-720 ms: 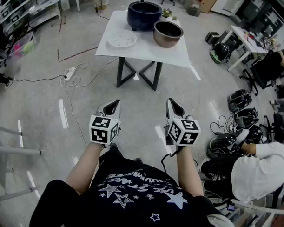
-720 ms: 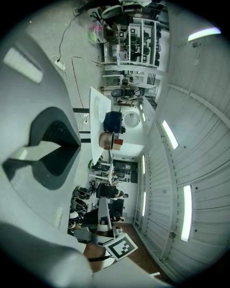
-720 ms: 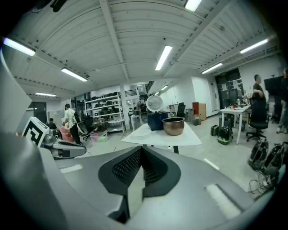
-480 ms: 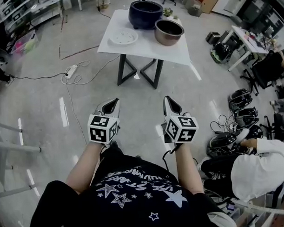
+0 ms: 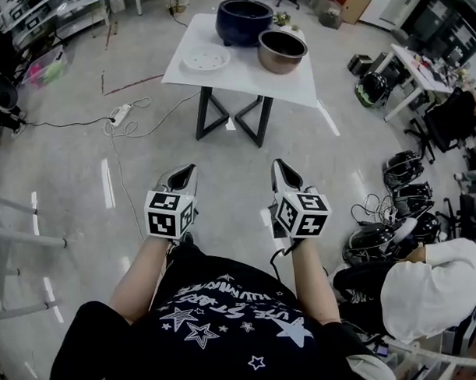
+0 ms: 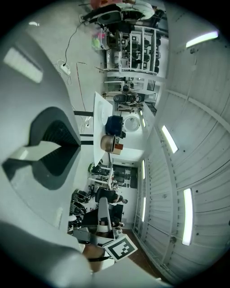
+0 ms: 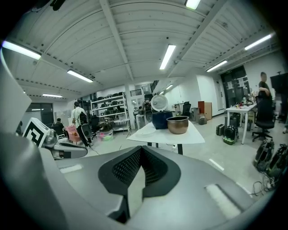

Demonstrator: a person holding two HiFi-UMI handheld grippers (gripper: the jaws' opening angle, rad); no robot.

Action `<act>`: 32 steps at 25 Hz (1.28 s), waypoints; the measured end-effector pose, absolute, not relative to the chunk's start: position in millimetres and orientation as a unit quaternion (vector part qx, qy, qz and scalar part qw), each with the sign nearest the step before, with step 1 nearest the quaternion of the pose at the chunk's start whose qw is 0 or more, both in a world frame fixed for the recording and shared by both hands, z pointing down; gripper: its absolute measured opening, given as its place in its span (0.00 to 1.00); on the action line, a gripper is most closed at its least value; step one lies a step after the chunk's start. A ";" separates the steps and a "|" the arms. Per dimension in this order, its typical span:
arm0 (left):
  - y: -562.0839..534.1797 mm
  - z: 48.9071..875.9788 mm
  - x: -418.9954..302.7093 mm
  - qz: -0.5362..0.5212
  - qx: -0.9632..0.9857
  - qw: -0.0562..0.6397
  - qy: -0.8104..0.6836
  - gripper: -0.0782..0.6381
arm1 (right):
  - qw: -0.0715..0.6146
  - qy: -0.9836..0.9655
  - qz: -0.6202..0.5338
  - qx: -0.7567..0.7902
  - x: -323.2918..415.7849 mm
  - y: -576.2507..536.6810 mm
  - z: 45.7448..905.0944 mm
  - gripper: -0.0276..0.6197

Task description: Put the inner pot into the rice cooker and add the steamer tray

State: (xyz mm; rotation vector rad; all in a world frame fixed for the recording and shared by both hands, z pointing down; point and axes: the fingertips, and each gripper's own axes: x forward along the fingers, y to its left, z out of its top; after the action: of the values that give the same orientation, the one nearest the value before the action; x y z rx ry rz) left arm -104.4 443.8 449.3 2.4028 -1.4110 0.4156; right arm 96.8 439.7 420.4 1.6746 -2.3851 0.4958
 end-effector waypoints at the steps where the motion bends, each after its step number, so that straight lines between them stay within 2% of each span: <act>1: 445.6 450.8 -101.2 0.147 0.841 0.162 -0.496 0.11 | 0.092 -0.805 0.167 0.563 100.1 440.7 421.6 0.08; 7: 438.4 445.5 -86.3 0.131 0.838 0.147 -0.509 0.13 | 0.046 -0.819 0.166 0.547 116.0 431.3 418.1 0.08; 8: 435.6 445.5 -83.1 0.130 0.838 0.146 -0.509 0.19 | 0.045 -0.824 0.171 0.539 116.3 427.5 419.9 0.13; 9: 432.4 445.7 -80.1 0.130 0.839 0.144 -0.508 0.28 | 0.045 -0.828 0.177 0.529 115.6 423.0 422.5 0.26; 10: 429.1 446.1 -77.9 0.133 0.839 0.143 -0.508 0.38 | 0.047 -0.832 0.184 0.521 114.2 418.1 425.7 0.43; 15: 407.1 449.7 -81.8 0.130 0.835 0.135 -0.518 0.63 | 0.062 -0.829 0.208 0.515 108.8 391.8 443.4 0.61; 20: 365.8 470.3 -97.5 0.130 0.835 0.152 -0.512 0.70 | 0.074 -0.815 0.230 0.526 103.9 359.1 463.0 0.65; 32: 188.8 476.3 -123.9 0.141 0.856 0.178 -0.465 0.71 | 0.088 -0.778 0.256 0.567 83.5 201.9 467.7 0.65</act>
State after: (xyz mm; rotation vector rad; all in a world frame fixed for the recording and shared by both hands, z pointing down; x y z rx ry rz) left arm -123.9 188.8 476.3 2.4210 -1.3170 0.3980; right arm 83.5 201.9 467.7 1.6878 -2.3174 0.7609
